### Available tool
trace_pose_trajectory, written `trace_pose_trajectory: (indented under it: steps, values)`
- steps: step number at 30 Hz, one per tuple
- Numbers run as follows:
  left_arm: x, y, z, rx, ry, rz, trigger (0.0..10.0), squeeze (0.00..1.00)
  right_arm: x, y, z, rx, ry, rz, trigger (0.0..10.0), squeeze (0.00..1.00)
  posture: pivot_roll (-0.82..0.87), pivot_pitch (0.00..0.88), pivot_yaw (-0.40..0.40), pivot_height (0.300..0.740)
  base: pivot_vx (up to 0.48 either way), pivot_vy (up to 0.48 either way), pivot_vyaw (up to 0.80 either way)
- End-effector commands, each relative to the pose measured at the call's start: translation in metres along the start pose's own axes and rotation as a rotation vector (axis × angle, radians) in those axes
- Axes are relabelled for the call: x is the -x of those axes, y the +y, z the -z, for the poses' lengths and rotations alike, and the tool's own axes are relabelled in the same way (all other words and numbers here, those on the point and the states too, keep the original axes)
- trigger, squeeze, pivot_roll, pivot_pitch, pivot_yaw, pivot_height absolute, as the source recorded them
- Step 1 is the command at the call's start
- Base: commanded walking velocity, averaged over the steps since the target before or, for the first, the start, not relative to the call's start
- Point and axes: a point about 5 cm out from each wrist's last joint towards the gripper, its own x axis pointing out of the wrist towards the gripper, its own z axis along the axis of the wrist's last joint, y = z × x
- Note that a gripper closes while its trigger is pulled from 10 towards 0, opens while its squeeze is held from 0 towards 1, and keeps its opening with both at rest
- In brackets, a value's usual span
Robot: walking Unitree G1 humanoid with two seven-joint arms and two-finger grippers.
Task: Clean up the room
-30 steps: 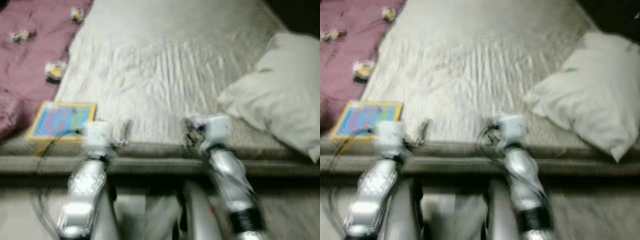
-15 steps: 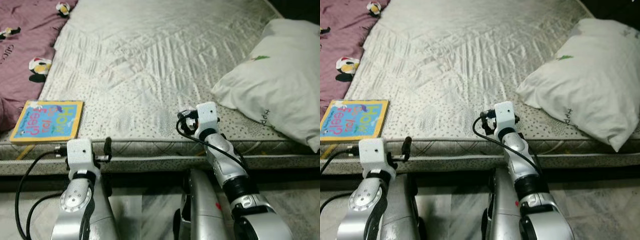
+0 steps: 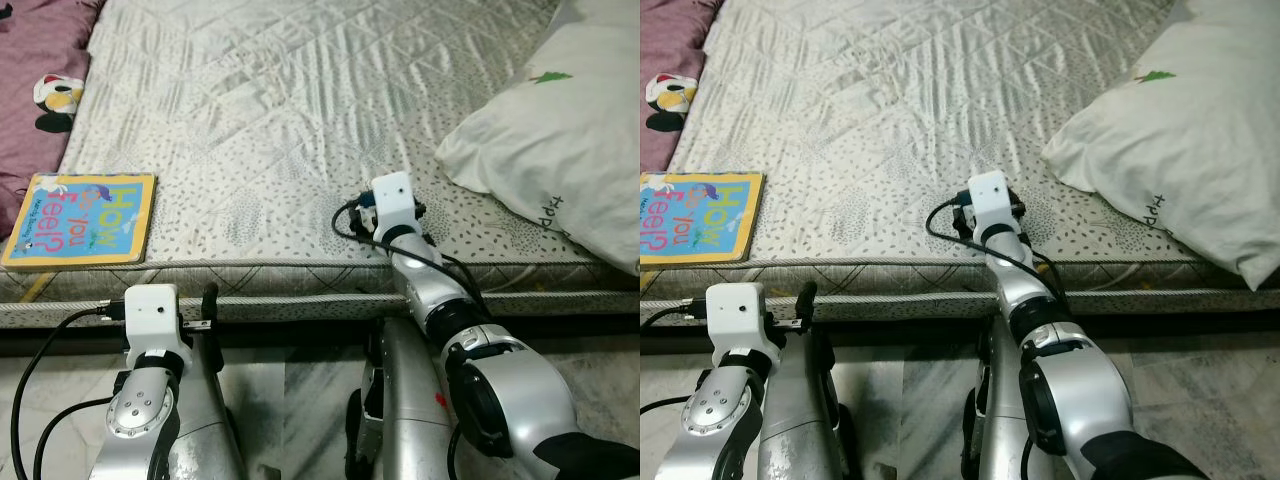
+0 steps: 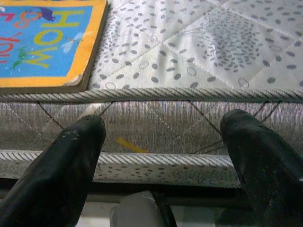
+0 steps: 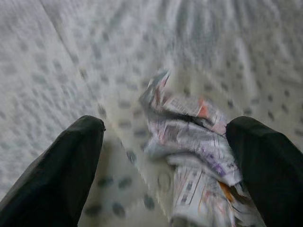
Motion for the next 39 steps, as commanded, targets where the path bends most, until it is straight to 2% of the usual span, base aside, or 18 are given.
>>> trace_pose_trajectory:
  steps: [1,2,3,4,6,10,18,27,29,30,33,39]
  values:
    - [0.002,0.002,0.001,-0.012,0.013,-0.008,10.0,0.0,0.003,0.003,0.017,0.027,0.098,-0.002,10.0,0.0,0.18,0.249,-0.057,0.515,0.0,0.0,0.0]
    - [0.002,0.002,0.0,-0.014,0.01,-0.008,10.0,0.0,0.005,0.006,0.024,0.028,0.131,-0.019,10.0,0.0,0.18,0.243,-0.058,0.515,0.0,0.0,0.0]
    - [0.001,0.003,0.0,-0.014,0.01,-0.008,10.0,0.0,0.006,0.007,0.027,0.02,0.143,-0.03,2.0,0.0,0.18,0.239,-0.057,0.515,0.0,0.0,0.0]
    - [0.0,0.003,0.0,-0.015,0.009,-0.008,10.0,0.0,0.007,0.007,0.03,0.009,0.153,-0.034,0.0,0.0,0.18,0.237,-0.058,0.515,0.0,0.0,0.0]
    - [-0.004,0.003,-0.003,-0.016,-0.002,-0.008,10.0,0.0,0.009,0.007,0.039,-0.025,0.194,-0.047,0.0,0.0,0.18,0.222,-0.056,0.515,0.0,0.0,0.0]
    - [-0.009,0.0,-0.006,-0.014,-0.017,0.0,10.0,0.0,0.01,0.004,0.044,-0.072,0.218,-0.041,0.0,0.0,0.17,0.2,-0.054,0.515,0.0,0.0,0.0]
    - [-0.017,0.001,-0.011,-0.017,-0.042,-0.003,10.0,0.0,0.007,-0.008,0.035,-0.09,0.192,0.034,0.0,0.0,0.18,0.173,-0.054,0.515,0.0,0.0,0.0]
    - [-0.02,0.001,-0.014,-0.017,-0.055,-0.003,10.0,0.0,0.009,-0.013,0.042,-0.182,0.218,0.058,0.0,0.0,0.18,0.164,-0.055,0.515,0.0,0.0,0.0]
    - [-0.021,0.001,-0.015,-0.018,-0.058,-0.002,10.0,0.0,0.009,-0.013,0.044,-0.259,0.228,0.066,0.0,0.0,0.18,0.163,-0.055,0.515,0.0,0.0,0.0]
    - [-0.021,0.001,-0.015,-0.02,-0.062,-0.001,10.0,0.0,0.01,-0.014,0.045,-0.329,0.236,0.069,0.0,0.0,0.18,0.159,-0.056,0.515,0.0,0.0,0.0]
    - [-0.022,0.001,-0.015,-0.026,-0.066,0.001,10.0,0.0,0.011,-0.022,0.048,-0.308,0.231,0.079,0.0,0.0,0.18,0.155,-0.055,0.515,0.0,0.0,0.0]
    - [-0.024,0.0,-0.016,-0.028,-0.069,0.005,10.0,0.0,0.015,-0.03,0.055,-0.332,0.235,0.094,0.0,0.0,0.17,0.152,-0.051,0.515,0.0,0.0,0.0]
